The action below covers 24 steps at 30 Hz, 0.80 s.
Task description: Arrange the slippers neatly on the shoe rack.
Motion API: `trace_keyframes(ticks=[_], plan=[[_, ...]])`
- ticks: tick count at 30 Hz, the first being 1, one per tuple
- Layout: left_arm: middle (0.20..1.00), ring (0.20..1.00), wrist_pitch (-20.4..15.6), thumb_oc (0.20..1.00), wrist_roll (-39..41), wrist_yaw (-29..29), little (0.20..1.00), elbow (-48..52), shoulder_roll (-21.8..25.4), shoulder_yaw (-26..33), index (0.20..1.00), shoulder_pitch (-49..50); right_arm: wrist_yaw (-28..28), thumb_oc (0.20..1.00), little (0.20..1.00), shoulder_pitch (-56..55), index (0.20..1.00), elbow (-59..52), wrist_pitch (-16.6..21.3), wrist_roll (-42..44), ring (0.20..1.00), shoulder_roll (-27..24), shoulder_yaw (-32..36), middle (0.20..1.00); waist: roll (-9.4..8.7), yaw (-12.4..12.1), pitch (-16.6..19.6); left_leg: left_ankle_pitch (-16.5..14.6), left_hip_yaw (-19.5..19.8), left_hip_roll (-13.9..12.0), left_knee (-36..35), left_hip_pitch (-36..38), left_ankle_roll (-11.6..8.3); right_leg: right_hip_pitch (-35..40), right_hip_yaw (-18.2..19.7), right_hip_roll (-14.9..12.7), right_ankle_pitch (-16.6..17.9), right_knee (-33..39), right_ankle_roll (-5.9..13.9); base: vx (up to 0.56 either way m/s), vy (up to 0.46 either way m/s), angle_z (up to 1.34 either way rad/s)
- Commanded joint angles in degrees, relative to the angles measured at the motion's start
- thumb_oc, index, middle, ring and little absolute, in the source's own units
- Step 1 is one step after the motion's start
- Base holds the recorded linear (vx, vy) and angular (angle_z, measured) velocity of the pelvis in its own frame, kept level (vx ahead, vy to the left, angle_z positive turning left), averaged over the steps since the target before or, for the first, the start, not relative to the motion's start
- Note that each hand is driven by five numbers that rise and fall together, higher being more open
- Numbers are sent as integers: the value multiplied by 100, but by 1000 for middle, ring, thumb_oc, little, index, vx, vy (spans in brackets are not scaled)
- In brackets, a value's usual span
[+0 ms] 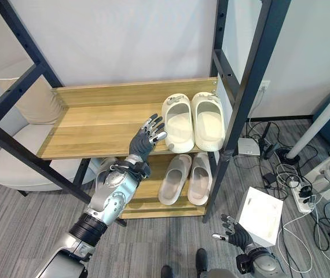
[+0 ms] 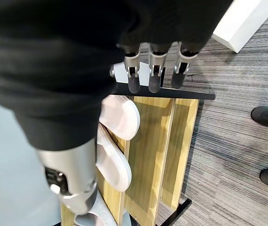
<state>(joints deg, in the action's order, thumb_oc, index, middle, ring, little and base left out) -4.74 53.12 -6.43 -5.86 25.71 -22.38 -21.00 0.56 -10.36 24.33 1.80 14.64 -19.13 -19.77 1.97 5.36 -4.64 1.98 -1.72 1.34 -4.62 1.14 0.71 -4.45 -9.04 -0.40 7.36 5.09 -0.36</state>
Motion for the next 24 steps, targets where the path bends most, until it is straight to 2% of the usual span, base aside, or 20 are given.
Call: trace_keyframes(ticks=[1,3,6,7,10,11,12,14,15,16,17,18,19,20,21,24], plan=[[1000,1000,-285,1000,165,-85,1000,-494,-328,-45,1000,-945,27,1000,1000,112,1000,-266,123,36,1000,51,-77,1000,-72,141,64,-680,137,-74,-38,81,31,697,24,-238,-1087,-9,465,0,0,0],[1000,1000,-371,1000,161,-246,1000,-695,-637,25,1000,-1150,73,1000,1000,153,1000,-228,137,48,1000,90,-112,1000,-77,183,71,-681,135,-74,-38,81,29,693,37,-234,-1091,-9,461,0,0,0],[1000,1000,-469,1000,-222,-491,1000,-763,-734,94,1000,-1272,136,1000,1000,200,1000,-181,173,83,1000,132,-113,1000,-75,193,66,-678,130,-75,-38,76,32,684,60,-235,-1089,-9,454,-4,-1,-2],[1000,1000,-505,1000,-512,-604,1000,-748,-733,136,1000,-1260,152,1000,1000,212,1000,-164,200,83,1000,150,-112,1000,-77,185,67,-678,123,-75,-38,73,30,683,52,-238,-1091,-9,451,-12,-10,-7],[1000,1000,-768,1000,-2105,-1279,1000,-320,-606,349,1000,-1305,279,1000,1000,318,1000,-53,362,106,1000,226,-130,1000,-115,136,36,-661,141,-73,-38,70,21,691,39,-235,-1092,-9,431,-17,-16,-9],[1000,1000,-854,1000,-2626,-1341,1000,-24,-550,407,1000,-1217,331,1000,1000,363,1000,-7,457,124,1000,220,-120,1000,-130,118,15,-654,151,-73,-38,73,19,701,38,-233,-1097,-9,424,-16,-4,-4],[1000,1000,-939,1000,-2766,-1256,1000,233,-460,419,1000,-1185,331,1000,1000,362,1000,9,490,123,1000,197,-105,1000,-133,107,9,-654,156,-73,-38,75,17,704,39,-234,-1095,-9,424,0,0,0],[1000,1000,-1153,1000,-2574,-656,1000,1199,-214,368,1000,-946,272,1000,1000,293,1000,5,511,140,1000,167,-77,1000,-149,56,14,-662,160,-78,-38,88,19,727,13,-240,-1096,-9,431,0,0,0],[1000,1000,-1150,1000,-2572,-654,1000,1204,-211,370,1000,-941,272,1000,1000,291,1000,5,512,139,1000,169,-79,1000,-150,57,14,-663,160,-78,-38,90,19,729,13,-240,-1097,-9,431,0,0,0],[1000,1000,-1179,1000,-2363,-240,1000,1755,-90,245,1000,-802,215,1000,1000,266,1000,14,503,144,1000,193,-58,1000,-156,19,17,-676,171,-77,-38,98,22,739,3,-240,-1098,-9,436,11,13,4],[1000,1000,-951,1000,-2029,609,1000,2487,238,-224,1000,-605,122,1000,1000,292,1000,76,453,146,1000,246,-54,1000,-161,-45,27,-693,201,-75,-38,105,25,762,-33,-243,-1105,-9,444,11,13,7],[1000,1000,-948,1000,-2027,611,1000,2491,241,-223,1000,-601,122,1000,1000,292,1000,77,453,145,1000,248,-55,1000,-163,-45,27,-693,200,-75,-38,106,25,763,-33,-243,-1106,-9,444,5,10,9],[1000,1000,-802,1000,-1753,1125,1000,2825,463,-528,1000,-490,29,1000,1000,308,1000,71,424,123,1000,240,-77,1000,-168,-81,30,-701,218,-71,-38,105,26,770,-42,-242,-1112,-9,449,-1,6,8],[1000,1000,-712,1000,-1670,1331,1000,2863,555,-711,1000,-472,-15,1000,1000,321,1000,80,407,110,1000,232,-101,1000,-169,-92,30,-703,232,-68,-38,108,27,777,-50,-240,-1116,-9,450,-7,25,14],[1000,1000,-125,1000,-1563,2219,1000,2281,601,-1616,1000,260,-156,1000,1000,491,1000,156,330,-46,1000,125,-219,1000,-156,-123,7,-731,255,-65,-38,154,45,829,-75,-233,-1143,-9,448,-4,19,17],[1000,1000,36,1000,-1753,2376,1000,1745,564,-1763,1000,711,-172,1000,1000,563,1000,207,316,-46,1000,108,-214,1000,-148,-135,-9,-739,269,-67,-38,172,55,847,-76,-230,-1151,-9,440,-8,12,2]])
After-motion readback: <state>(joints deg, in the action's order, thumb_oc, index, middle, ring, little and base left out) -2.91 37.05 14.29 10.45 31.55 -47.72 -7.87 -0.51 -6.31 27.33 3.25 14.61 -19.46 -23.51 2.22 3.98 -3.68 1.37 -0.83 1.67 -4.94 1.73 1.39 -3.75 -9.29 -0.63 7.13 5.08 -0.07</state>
